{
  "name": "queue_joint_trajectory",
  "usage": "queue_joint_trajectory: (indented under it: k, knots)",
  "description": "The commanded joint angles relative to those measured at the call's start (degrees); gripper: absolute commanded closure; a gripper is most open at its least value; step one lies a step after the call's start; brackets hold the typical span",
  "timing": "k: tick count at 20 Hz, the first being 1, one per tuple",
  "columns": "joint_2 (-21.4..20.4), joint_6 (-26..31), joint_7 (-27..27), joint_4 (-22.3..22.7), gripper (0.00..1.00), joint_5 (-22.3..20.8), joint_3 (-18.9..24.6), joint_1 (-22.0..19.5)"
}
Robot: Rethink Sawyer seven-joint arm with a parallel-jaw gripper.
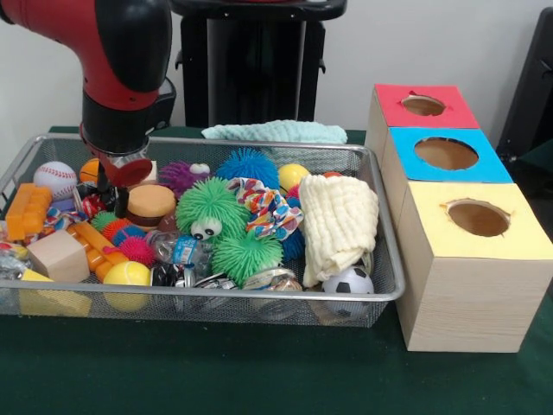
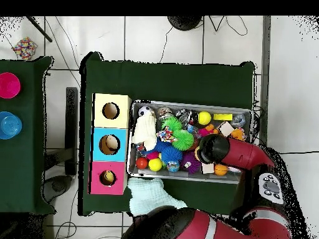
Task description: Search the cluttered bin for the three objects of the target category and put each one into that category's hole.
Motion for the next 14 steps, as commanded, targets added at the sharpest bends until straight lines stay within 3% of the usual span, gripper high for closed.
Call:
queue_joint_trajectory:
  k: [1,14]
  knots:
    - [2.7,-4.1,3.2,-1.3,0.00,-1.3,1.8,-1.1]
    - [4.9,-8.4,3.9,-0.3,0.00,-1.6,1.5,-1.7]
